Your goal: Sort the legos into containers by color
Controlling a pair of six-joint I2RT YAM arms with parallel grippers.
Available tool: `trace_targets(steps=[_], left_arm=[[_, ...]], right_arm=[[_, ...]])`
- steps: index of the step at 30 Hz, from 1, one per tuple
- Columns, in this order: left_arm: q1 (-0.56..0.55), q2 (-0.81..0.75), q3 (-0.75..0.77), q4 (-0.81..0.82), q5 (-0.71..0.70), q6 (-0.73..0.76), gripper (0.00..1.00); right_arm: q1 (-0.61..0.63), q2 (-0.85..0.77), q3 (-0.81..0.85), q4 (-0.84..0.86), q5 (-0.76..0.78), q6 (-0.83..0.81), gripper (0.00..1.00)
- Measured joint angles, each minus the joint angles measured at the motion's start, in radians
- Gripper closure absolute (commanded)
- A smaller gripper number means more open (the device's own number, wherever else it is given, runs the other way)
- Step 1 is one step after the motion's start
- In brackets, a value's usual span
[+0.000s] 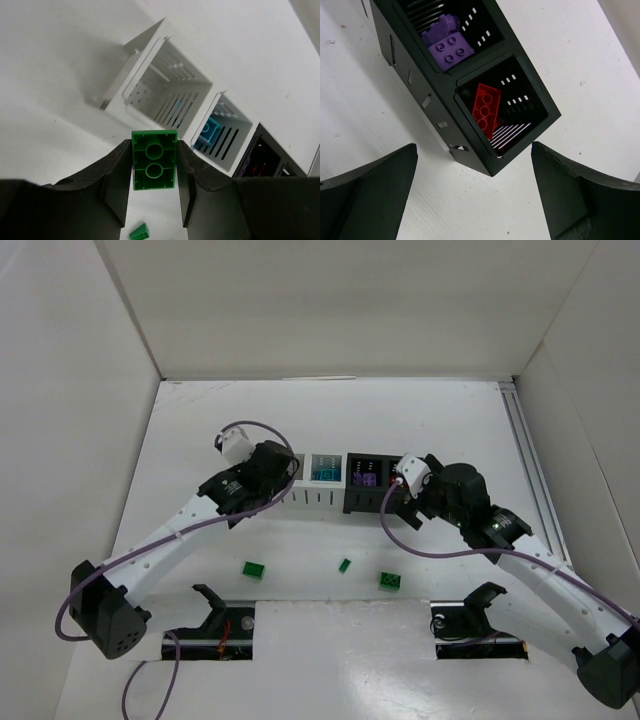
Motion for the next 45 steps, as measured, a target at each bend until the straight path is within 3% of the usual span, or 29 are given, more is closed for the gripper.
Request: trace_targets(steps=[9,14,21,26,33,43,45], left_arm=[[0.114,0.222,0.159,0.106,-0.002,0.185,0.76],[0.151,0.296,0.2,0.129,0.034,0.248,0.5],[0.156,0.293,0.2,0.136,0.079,0.302,0.39],[0.156,0.22,0.139,0.152,0.128,0.338,0.0],[0.156,0.037,-0.019,0.165,0.213,0.368,0.0],[0.151,-0.082,-0.172,0.125,0.265,0.352,0.0],[0.151,-0.099,-0.185,0.118,0.268,0.345,0.0]], right_arm=[[0.0,-0.001,-0.005,0.0,0.0,0.0,0.0],[0.0,-0.002,-0.026,-0.009,0.002,0.0,0.0],[0.009,0.0,-0.03,-0.027,0.005,0.0,0.0],[0.124,0.019,-0.03,-0.069,-0.019,0.017,0.0],[0.316,0.077,-0.116,-0.129,-0.115,0.136,0.0],[0.336,0.086,-0.298,-0.089,-0.215,0.273,0.02],[0.336,0.098,-0.305,-0.068,-0.219,0.28,0.09]])
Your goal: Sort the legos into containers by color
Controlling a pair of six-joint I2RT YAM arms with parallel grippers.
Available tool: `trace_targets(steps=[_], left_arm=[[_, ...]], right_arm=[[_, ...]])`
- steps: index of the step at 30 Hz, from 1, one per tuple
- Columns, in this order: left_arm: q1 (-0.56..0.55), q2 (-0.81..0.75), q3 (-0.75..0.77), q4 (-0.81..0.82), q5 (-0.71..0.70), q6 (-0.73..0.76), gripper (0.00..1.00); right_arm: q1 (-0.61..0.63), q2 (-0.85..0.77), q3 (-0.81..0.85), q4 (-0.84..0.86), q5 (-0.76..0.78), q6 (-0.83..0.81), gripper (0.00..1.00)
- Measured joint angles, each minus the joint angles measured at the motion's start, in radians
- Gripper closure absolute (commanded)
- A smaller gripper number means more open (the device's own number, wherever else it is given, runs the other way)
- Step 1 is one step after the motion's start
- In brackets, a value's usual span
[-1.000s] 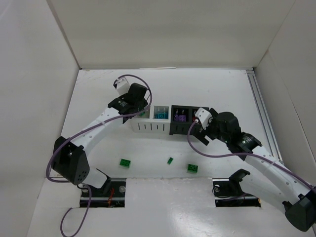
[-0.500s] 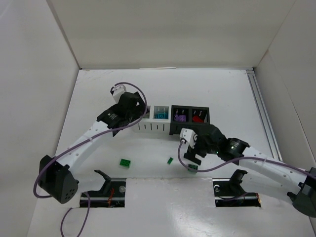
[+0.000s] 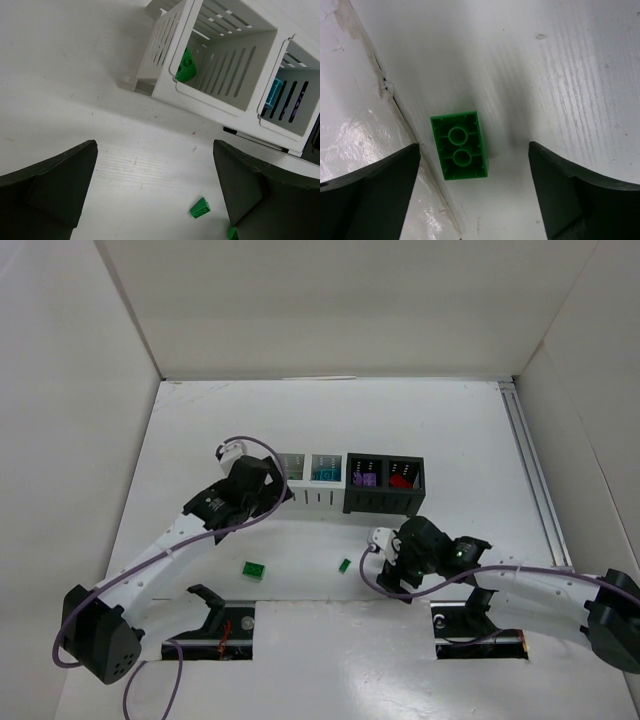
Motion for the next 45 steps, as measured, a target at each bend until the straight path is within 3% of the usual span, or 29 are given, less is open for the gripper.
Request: trace_targets(steps=[3,4,5,7,11,15,19,28,34,38,42,45], left_arm=[[0.0,-0.026,-0.019,-0.019,0.001,-0.013,0.0],[0.0,-0.033,-0.024,-0.028,0.0,-0.019,0.0],[0.0,-0.04,-0.029,-0.037,0.0,-0.024,0.0],[0.0,-0.051,-0.037,-0.057,-0.002,-0.037,0.0],[0.0,-0.085,-0.062,-0.077,0.003,-0.055,0.0],[0.0,-0.148,-0.112,-0.091,0.029,-0.084,0.0],[0.0,-0.19,-0.145,-0.13,0.061,-0.127,0.0],[-0.007,-0.304,-0.174,-0.238,0.125,-0.24,0.0],[-0.007,-0.338,-0.205,-0.29,0.138,-0.326,0.0],[-0.007,-0.349,-0.212,-0.317,0.138,-0.361,0.0],[-0.011,-0.336,-0.213,-0.323,0.128,-0.396,0.0],[-0.016,-0.316,-0.213,-0.326,0.119,-0.418,0.0]], right_arm=[[0.0,0.013,-0.002,0.029,0.004,0.01,0.31],[0.0,0.018,-0.002,0.038,0.008,0.012,0.46],[0.0,0.025,-0.003,0.047,0.012,0.02,0.55],[0.0,0.034,-0.003,0.054,0.023,0.027,0.64],[0.0,0.021,0.002,0.038,0.043,0.027,0.68],[0.0,-0.01,0.063,-0.006,0.06,0.005,0.68],[0.0,0.036,0.237,0.018,0.069,-0.053,0.68],[0.0,0.493,0.862,0.174,0.092,-0.234,0.68],[0.0,0.795,1.134,0.209,0.067,-0.299,0.65],[0.0,0.929,1.213,0.197,0.078,-0.318,0.51],[0.0,0.989,1.239,0.18,0.09,-0.329,0.17],[0.0,0.991,1.25,0.177,0.101,-0.336,0.1]])
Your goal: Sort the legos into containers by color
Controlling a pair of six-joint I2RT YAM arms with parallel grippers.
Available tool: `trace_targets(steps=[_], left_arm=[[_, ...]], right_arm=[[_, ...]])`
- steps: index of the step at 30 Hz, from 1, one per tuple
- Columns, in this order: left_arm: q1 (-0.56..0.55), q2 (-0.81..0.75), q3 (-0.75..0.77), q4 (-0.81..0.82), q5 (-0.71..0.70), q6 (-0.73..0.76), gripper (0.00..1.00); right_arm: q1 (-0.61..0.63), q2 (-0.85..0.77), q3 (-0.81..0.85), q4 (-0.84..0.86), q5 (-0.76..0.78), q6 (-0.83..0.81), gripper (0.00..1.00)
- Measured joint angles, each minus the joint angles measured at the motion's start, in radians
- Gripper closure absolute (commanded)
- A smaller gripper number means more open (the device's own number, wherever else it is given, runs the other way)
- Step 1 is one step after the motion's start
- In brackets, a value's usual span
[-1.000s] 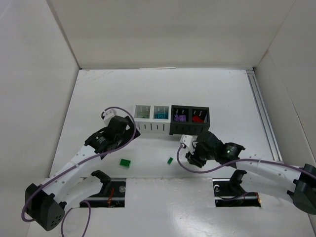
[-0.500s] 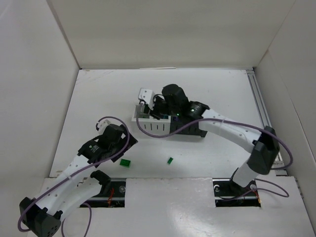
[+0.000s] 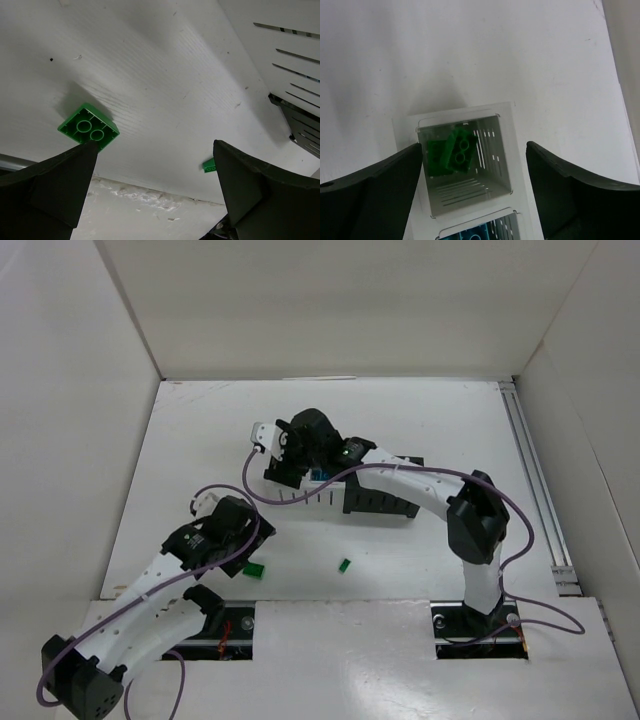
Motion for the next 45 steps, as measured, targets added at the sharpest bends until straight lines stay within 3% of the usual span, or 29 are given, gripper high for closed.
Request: trace_targets(steps=[8,17,24,31,37,43,45], left_arm=[[-0.001,0.08,0.0,-0.021,-0.008,-0.068,0.0],[-0.051,0.138,0.0,-0.055,0.008,-0.195,0.0],[-0.166,0.303,0.031,-0.122,0.017,-0.308,0.0],[-0.194,0.428,0.087,-0.136,-0.021,-0.384,0.12],[-0.194,0.441,0.087,-0.15,-0.064,-0.438,0.14],[-0.194,0.56,0.13,-0.176,-0.09,-0.461,0.14],[-0.194,0.604,0.148,-0.181,-0.103,-0.468,0.23]], right_arm=[[0.0,-0.061,-0.023,-0.008,0.026,-0.028,0.02],[-0.053,-0.262,-0.206,0.02,-0.023,-0.041,0.01],[-0.148,-0.285,-0.337,0.045,-0.111,-0.029,0.01],[-0.173,-0.298,-0.382,0.06,-0.183,-0.013,0.01],[-0.191,-0.335,-0.392,0.071,-0.209,-0.01,0.01],[-0.203,-0.362,-0.412,0.089,-0.218,-0.01,0.01],[-0.204,-0.362,-0.421,0.09,-0.222,-0.009,0.01]])
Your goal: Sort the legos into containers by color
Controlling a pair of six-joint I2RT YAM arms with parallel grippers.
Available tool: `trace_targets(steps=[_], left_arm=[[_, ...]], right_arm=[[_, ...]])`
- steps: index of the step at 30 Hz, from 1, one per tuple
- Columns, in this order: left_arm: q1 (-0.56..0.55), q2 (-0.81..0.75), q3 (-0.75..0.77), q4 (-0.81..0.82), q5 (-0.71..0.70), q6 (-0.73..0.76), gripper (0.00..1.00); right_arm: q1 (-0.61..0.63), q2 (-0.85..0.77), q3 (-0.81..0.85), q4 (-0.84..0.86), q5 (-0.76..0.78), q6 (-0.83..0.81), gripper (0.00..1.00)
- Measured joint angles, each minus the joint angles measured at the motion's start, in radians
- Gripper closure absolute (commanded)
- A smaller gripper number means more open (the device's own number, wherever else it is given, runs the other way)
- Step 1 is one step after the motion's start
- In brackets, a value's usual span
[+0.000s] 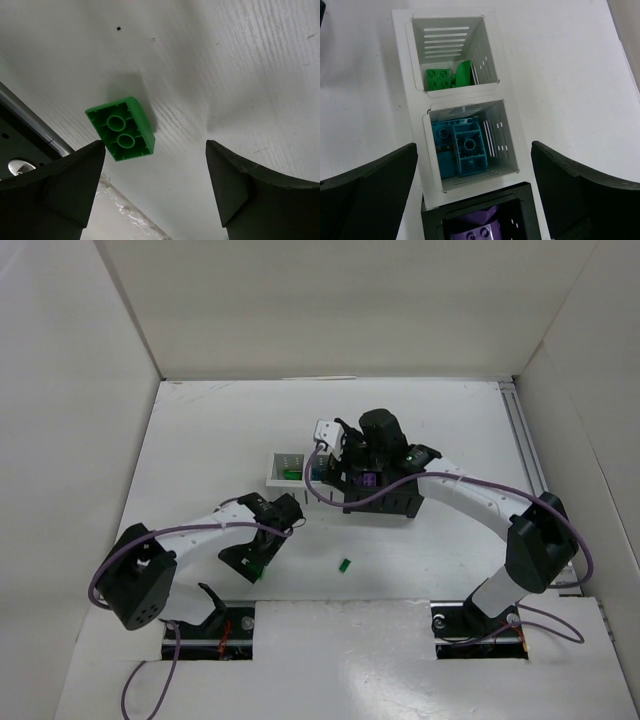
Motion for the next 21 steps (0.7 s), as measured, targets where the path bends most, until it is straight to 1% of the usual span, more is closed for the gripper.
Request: trace_targets(steps=[2,3,13,16,21], left_arm=[[0.0,0.026,0.011,-0.001,-0.01,-0.007,0.31],[0.0,0.031,0.013,-0.003,-0.016,-0.011,0.33],[0.0,0.034,0.029,-0.027,-0.09,-0.052,0.33],[0.0,0.034,0.032,-0.014,-0.1,-0.036,0.33],[0.0,0.039,-0.004,0.076,-0.069,-0.022,0.4]], right_arm=[[-0.002,0.0,-0.008,-0.001,-0.004,0.002,0.01],[-0.003,0.0,-0.011,0.0,-0.006,0.002,0.01],[-0.034,0.0,-0.014,0.001,-0.031,0.006,0.01],[-0.04,0.0,-0.014,0.001,-0.044,0.006,0.01],[-0.048,0.0,-0.014,0.001,-0.058,0.006,0.01]])
